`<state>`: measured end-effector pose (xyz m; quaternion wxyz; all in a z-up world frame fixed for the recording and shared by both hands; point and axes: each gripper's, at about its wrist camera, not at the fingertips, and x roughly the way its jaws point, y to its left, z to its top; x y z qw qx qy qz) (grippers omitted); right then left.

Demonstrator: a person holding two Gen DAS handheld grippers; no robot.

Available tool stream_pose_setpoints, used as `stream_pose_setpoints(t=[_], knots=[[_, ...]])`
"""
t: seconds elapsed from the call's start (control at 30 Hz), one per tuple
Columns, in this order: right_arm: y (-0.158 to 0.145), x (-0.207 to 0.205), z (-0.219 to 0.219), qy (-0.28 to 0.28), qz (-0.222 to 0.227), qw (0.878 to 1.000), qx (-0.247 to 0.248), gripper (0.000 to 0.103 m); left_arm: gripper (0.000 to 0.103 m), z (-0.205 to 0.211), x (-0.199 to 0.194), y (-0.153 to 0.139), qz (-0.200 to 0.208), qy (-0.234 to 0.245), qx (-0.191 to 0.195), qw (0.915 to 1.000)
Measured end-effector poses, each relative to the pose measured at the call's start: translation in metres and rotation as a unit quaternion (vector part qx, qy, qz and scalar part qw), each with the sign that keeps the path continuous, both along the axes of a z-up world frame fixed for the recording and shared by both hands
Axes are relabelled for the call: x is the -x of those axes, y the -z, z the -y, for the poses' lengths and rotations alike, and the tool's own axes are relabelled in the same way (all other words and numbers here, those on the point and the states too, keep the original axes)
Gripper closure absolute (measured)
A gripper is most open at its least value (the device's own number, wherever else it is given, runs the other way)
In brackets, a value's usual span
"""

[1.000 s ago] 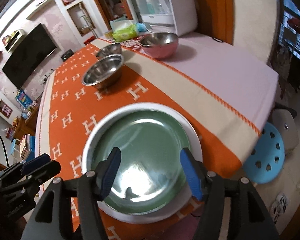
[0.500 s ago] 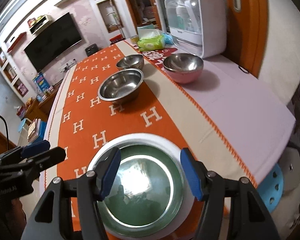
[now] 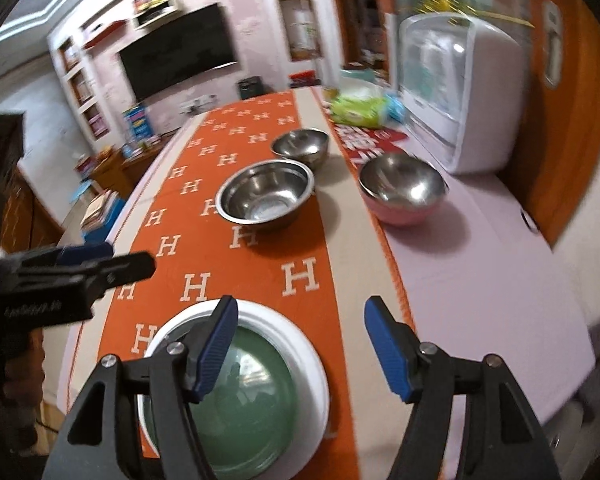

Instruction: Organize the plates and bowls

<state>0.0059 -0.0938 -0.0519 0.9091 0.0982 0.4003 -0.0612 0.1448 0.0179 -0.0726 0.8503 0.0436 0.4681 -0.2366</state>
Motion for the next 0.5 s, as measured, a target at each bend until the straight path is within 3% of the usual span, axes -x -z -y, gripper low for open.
stream_pose_setpoints(t=[0.27, 0.5], knots=[[-0.017, -0.027, 0.016, -0.09, 0.026, 0.996, 0.007, 0.035, 0.023, 0.019, -0.021, -0.019, 0.01, -0.052, 0.009, 0.9986], [-0.033, -0.058, 0.027, -0.12, 0.061, 0.991, -0.005, 0.031, 0.019, 0.024, -0.044, -0.039, 0.018, -0.082, 0.006, 0.9964]])
